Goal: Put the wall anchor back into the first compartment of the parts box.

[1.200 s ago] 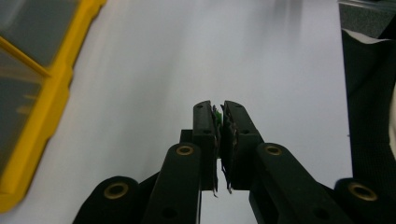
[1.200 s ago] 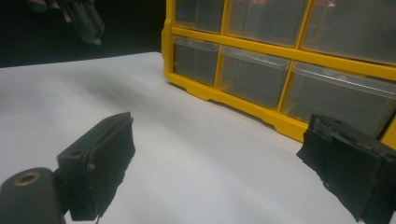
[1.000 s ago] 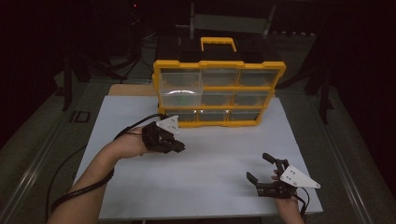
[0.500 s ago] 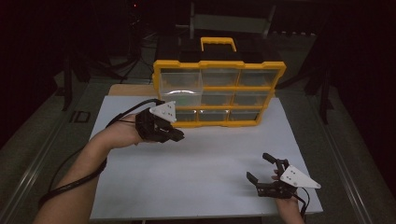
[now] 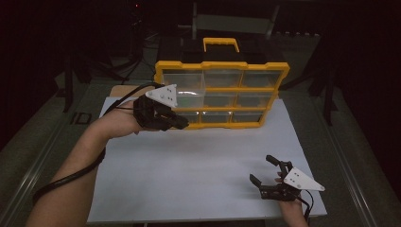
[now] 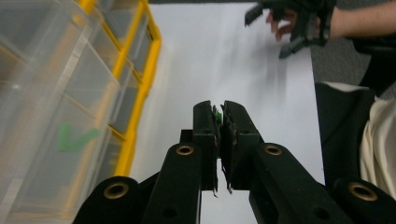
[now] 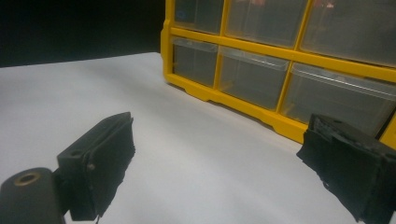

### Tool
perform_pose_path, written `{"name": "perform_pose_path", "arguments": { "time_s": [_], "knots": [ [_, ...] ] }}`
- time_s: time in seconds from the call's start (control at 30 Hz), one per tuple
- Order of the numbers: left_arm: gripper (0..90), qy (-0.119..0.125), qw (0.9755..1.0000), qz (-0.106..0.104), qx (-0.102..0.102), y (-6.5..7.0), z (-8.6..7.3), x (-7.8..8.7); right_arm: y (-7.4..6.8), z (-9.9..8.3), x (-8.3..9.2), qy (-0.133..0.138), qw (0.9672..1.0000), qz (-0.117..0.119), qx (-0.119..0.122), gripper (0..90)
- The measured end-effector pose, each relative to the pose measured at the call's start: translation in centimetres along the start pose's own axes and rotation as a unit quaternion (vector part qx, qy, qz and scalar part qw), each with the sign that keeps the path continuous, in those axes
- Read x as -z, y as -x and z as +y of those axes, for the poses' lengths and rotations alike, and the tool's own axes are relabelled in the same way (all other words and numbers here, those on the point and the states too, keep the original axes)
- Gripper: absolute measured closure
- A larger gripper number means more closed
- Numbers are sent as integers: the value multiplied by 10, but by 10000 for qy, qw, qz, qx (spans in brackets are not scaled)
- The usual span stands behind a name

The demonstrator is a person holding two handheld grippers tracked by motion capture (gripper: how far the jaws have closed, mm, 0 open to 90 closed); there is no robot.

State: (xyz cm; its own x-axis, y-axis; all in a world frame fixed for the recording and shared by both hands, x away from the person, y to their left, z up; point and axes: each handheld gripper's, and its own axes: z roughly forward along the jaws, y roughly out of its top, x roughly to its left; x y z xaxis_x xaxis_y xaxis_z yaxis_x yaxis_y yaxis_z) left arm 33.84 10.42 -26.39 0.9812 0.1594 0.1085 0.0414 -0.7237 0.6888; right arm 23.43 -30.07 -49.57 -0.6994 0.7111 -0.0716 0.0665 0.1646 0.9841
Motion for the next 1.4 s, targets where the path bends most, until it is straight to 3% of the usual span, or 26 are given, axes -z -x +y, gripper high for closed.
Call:
{"name": "perform_pose_path", "arguments": {
  "time_s": [0.33, 0.37, 0.5, 0.73, 0.8, 0.83, 0.9, 0.93, 1.07, 1.23, 1.4],
  "knots": [
    [843, 495, 9984, 270, 93, -15, 19, 23, 0, 0, 0, 4, 10000, 5, -3, 89],
    [843, 703, 9968, 317, 230, -20, 22, 29, 0, 0, 0, 2, 10000, 2, -3, 89],
    [843, 1047, 9926, 493, 354, -28, 27, 39, 0, 0, 0, 1, 10000, 7, 13, 89],
    [842, 1099, 9888, 836, 573, -42, 32, 39, 0, 0, 0, 0, 10000, 6, -6, 89],
    [842, 1179, 9845, 1034, 791, -47, 32, 38, 0, 0, 0, -1, 10000, 7, -5, 89],
    [842, 1205, 9805, 1201, 988, -51, 32, 38, 1, 0, 0, -1, 10000, 12, -2, 89],
    [841, 1220, 9733, 1413, 1339, -58, 32, 37, 1, 0, 1, -8, 10000, 10, -11, 89],
    [841, 1219, 9720, 1461, 1378, -59, 31, 35, 1, 0, 0, -7, 10000, 11, -10, 89],
    [840, 898, 9745, 1520, 1382, -62, 30, 23, 1, 0, 1, 13, 10000, -2, -29, 89],
    [839, 643, 9747, 1566, 1460, -65, 26, 11, 1, 0, 1, 9, 10000, -6, -26, 89],
    [833, 480, 9716, 1711, 1563, -67, 25, 5, 1, 0, 1, 12, 10000, -7, -22, 89]
  ]
}}
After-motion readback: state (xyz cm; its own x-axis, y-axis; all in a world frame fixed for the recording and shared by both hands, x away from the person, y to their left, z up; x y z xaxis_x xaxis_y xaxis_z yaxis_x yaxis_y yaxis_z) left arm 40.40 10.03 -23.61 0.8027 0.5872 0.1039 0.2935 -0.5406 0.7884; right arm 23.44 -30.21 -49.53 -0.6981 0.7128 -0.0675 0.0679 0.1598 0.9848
